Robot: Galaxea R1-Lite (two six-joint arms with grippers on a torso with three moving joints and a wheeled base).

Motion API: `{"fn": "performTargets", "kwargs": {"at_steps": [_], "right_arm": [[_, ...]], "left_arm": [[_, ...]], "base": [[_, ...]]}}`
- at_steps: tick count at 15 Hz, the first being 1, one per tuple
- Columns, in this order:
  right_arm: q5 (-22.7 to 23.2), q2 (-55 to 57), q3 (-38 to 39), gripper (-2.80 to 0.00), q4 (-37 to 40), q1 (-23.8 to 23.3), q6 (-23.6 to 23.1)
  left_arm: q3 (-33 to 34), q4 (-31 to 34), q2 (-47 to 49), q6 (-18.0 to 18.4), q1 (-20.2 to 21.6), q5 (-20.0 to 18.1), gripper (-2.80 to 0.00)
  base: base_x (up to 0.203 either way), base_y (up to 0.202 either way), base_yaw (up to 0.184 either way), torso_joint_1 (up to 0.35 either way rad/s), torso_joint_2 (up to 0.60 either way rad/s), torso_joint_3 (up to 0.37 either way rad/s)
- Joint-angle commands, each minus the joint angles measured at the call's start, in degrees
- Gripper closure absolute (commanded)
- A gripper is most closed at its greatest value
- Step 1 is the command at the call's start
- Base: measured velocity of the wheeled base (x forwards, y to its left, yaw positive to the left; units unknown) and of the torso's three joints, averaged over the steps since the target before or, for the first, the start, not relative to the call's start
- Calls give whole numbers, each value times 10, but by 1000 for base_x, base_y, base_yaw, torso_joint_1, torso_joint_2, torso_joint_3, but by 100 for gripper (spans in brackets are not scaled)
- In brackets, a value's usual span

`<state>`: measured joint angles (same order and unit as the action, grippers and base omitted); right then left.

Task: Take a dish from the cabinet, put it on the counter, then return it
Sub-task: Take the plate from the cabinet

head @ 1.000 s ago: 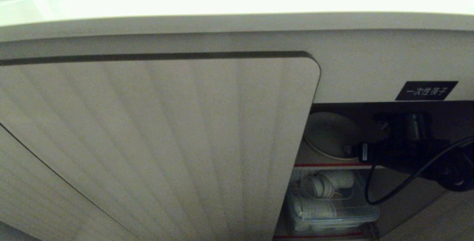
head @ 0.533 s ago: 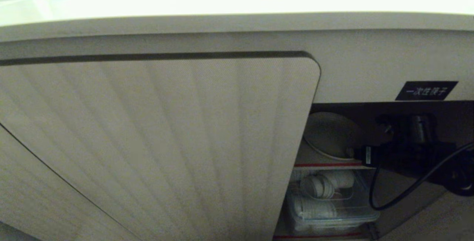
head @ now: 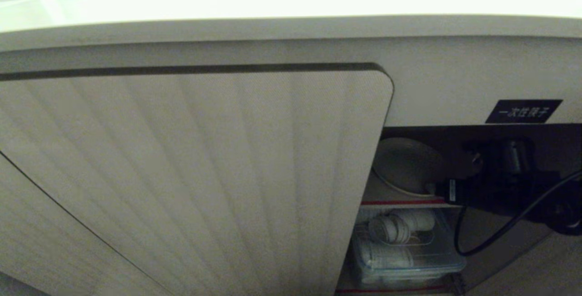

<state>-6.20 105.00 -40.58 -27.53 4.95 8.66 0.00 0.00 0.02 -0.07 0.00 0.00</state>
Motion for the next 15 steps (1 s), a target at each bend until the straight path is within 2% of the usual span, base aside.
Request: {"fn": "performTargets", "kwargs": {"at_steps": [1, 5, 7, 15], "right_arm": [[0, 6, -14, -280, 2, -1, 1], [0, 19, -28, -280, 7, -5, 14], [0, 22, -44, -280, 38, -5, 27], [0, 31, -50, -280, 51, -8, 31]], "left_arm": [[0, 0, 0, 0, 0, 0, 0], [0, 0, 0, 0, 0, 0, 0], [0, 0, 0, 0, 0, 0, 0], [0, 0, 0, 0, 0, 0, 0]], "base": [[0, 0, 0, 0, 0, 0], [0, 0, 0, 0, 0, 0], [0, 0, 0, 0, 0, 0], [0, 0, 0, 0, 0, 0]]}}
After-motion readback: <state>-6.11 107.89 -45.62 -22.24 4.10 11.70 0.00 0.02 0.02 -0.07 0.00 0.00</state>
